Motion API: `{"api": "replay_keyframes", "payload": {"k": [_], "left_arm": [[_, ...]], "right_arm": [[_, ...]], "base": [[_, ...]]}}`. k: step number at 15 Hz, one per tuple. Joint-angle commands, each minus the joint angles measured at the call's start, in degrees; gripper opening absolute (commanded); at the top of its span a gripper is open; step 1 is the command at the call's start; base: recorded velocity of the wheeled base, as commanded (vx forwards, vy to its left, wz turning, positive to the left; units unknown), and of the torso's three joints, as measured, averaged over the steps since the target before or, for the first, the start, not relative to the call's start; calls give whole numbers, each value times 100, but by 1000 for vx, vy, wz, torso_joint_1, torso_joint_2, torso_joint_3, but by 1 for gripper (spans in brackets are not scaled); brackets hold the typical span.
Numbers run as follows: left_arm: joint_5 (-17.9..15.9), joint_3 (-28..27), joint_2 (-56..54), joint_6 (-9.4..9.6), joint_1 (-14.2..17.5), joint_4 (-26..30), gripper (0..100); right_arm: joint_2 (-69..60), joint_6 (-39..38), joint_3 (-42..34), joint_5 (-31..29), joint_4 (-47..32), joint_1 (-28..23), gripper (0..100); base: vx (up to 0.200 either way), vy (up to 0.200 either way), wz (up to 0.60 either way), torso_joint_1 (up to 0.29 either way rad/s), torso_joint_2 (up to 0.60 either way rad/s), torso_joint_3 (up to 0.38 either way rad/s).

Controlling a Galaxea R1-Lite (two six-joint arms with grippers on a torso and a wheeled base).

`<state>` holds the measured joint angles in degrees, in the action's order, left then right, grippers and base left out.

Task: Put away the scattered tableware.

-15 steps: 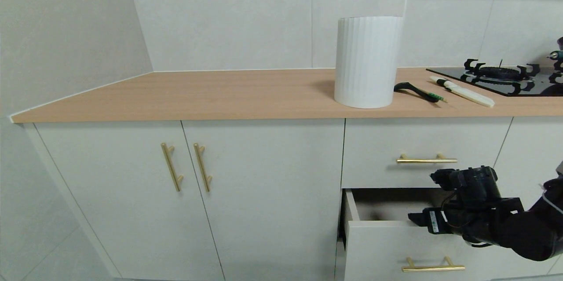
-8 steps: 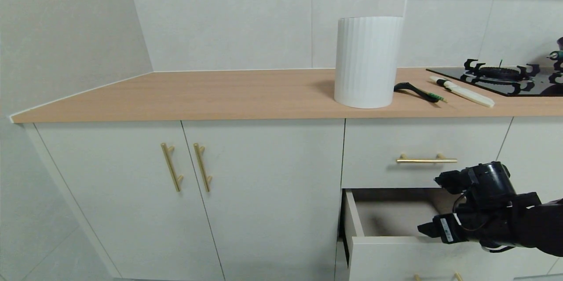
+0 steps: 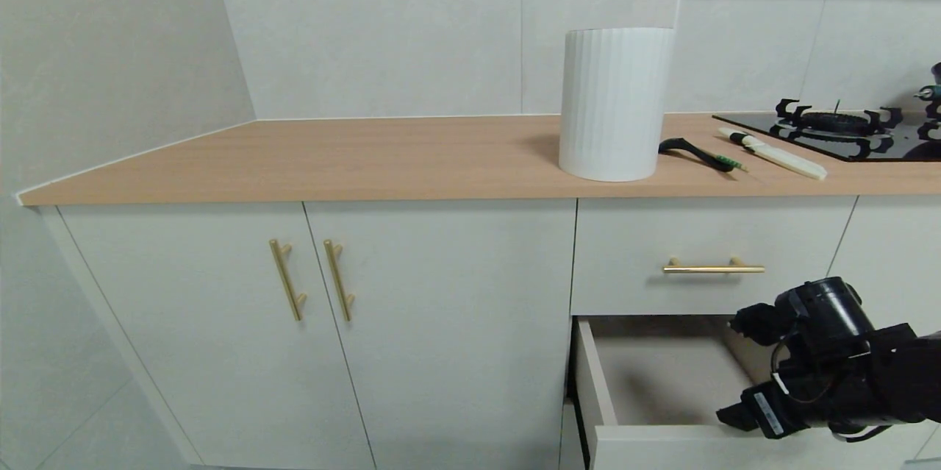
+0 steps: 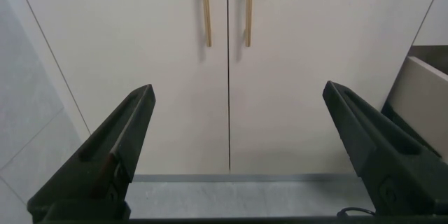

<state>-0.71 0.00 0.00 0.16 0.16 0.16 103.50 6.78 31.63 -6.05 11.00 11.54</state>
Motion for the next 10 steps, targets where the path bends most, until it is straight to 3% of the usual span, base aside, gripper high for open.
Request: {"api": "replay_keyframes", "payload": {"k": [1, 10], "left_arm": [[0, 0, 0, 2, 2, 2, 100], [0, 0, 0, 2, 2, 2, 100]], "right_arm": [[-234, 140, 9, -2, -265, 32, 100], [-1095, 781, 203, -19, -3130, 735, 100]], "base": [[0, 0, 0, 0, 0, 0], [0, 0, 0, 0, 0, 0]]}}
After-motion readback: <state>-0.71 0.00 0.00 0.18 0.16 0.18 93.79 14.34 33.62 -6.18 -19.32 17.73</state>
